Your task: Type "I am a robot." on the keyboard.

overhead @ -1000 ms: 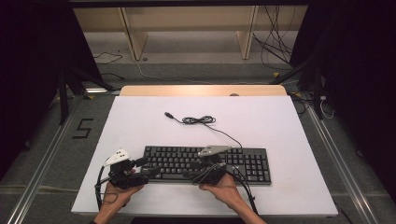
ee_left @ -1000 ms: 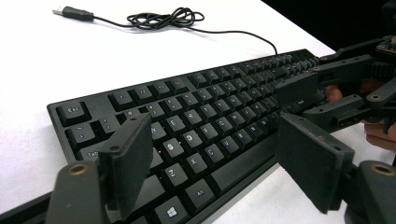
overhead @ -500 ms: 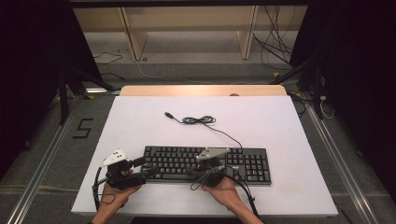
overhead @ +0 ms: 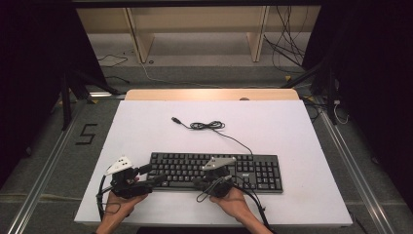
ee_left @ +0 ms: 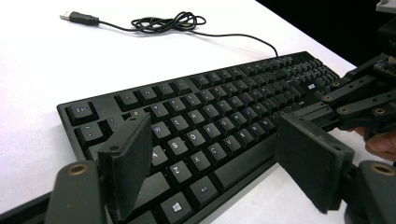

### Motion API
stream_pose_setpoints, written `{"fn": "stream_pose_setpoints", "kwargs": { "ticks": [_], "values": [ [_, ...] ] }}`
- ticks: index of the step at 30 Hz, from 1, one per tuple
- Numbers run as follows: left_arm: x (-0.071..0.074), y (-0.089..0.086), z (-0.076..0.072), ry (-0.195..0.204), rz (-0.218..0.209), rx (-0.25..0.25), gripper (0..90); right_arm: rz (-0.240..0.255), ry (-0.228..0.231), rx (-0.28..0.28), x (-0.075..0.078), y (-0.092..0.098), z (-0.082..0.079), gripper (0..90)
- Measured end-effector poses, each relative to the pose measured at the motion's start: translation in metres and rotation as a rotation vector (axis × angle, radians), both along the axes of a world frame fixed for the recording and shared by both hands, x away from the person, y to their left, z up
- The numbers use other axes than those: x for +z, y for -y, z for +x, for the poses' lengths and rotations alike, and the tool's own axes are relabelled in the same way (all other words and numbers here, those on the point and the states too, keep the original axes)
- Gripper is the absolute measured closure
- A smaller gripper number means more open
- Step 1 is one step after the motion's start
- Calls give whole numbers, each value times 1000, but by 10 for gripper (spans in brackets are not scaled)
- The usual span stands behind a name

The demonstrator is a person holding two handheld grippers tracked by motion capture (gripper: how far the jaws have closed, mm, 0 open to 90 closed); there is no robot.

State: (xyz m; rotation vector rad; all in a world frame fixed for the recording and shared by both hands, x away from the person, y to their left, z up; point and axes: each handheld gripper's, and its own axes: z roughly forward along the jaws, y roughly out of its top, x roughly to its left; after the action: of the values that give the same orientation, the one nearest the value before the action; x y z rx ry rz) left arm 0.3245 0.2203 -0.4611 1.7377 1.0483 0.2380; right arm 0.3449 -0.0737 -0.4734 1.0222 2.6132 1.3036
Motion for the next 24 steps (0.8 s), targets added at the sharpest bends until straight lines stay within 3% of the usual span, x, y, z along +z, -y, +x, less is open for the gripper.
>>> {"fn": "stream_pose_setpoints", "kwargs": {
  "ticks": [21,24],
  "values": [
    [0,0,0,2,2,0,272,-46,3,-6,-10,-1,3,900],
    [0,0,1,1,1,1,272,-34,-3,-6,-11,0,3,900]
  ]
}}
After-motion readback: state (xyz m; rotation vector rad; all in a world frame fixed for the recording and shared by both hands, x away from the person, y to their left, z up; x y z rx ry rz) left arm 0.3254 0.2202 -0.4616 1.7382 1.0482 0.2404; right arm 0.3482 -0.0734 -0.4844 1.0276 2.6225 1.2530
